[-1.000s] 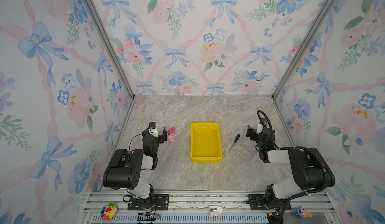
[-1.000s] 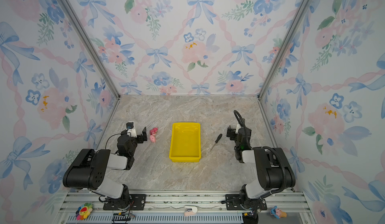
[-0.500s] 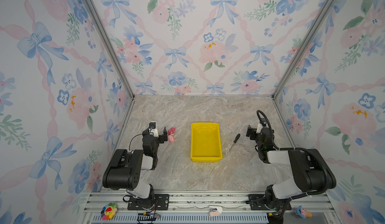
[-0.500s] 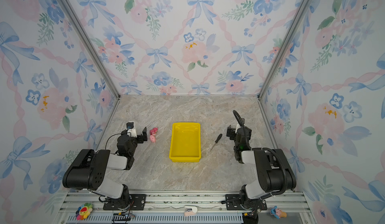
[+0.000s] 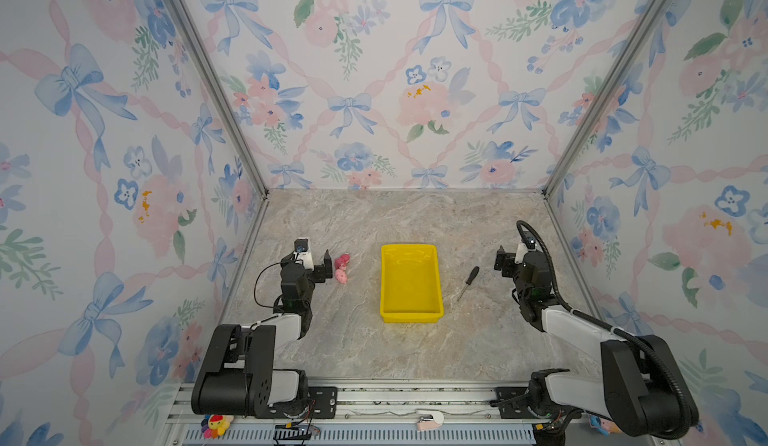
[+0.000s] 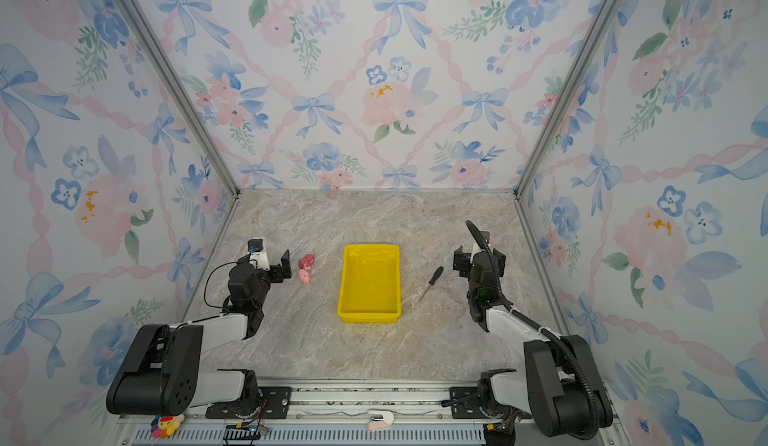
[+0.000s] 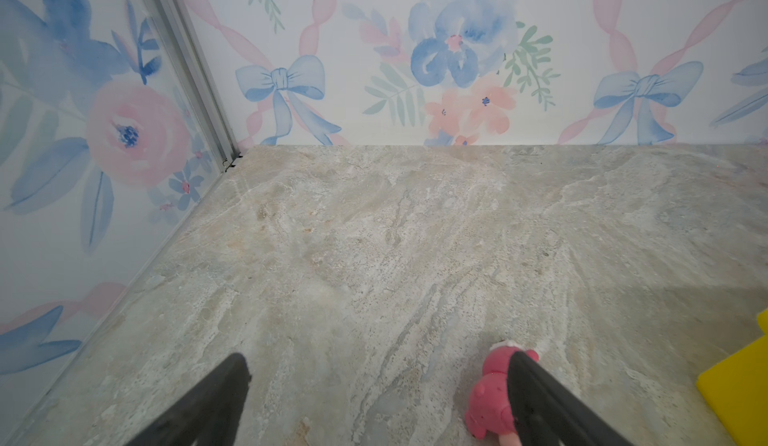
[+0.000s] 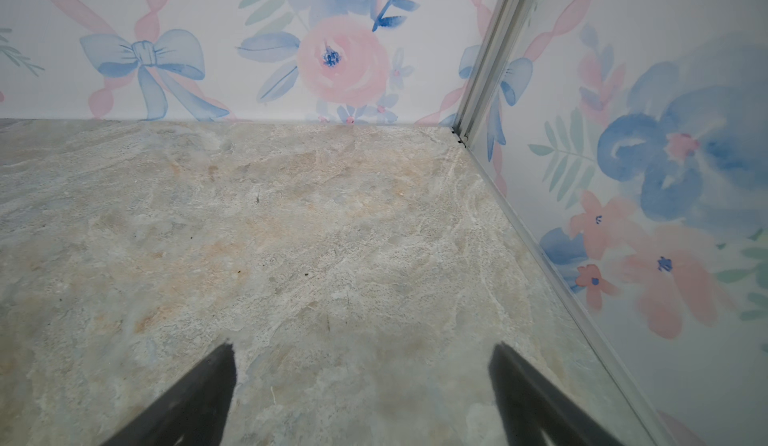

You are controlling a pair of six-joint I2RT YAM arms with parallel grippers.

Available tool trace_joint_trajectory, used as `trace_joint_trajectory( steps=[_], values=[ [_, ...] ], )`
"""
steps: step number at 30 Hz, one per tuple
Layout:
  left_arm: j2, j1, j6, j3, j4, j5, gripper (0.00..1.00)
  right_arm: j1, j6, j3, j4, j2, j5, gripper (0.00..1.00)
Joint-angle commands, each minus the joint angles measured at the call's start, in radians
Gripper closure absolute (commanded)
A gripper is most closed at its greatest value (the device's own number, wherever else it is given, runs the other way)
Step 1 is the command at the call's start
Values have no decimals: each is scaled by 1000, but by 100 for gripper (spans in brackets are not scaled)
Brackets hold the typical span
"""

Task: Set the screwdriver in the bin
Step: 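Reach the right gripper to the black screwdriver while the left arm moves toward the bin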

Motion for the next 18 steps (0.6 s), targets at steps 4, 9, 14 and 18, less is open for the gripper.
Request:
trace_joint_trajectory(
  steps=[4,9,14,18],
  values=[
    [-86,6,-72,72,-243,67,2,12,67,168,-420,-89,5,3],
    [-103,-11,-151,140,-376,125,2,21,190,265,-652,-105,-14,3],
    [-102,-19,-229,274,-624,110,3,21,352,400,-904,-37,19,3],
    [-43,-42,-198,382,-780,202,3,47,408,460,-999,34,12,3]
  ],
)
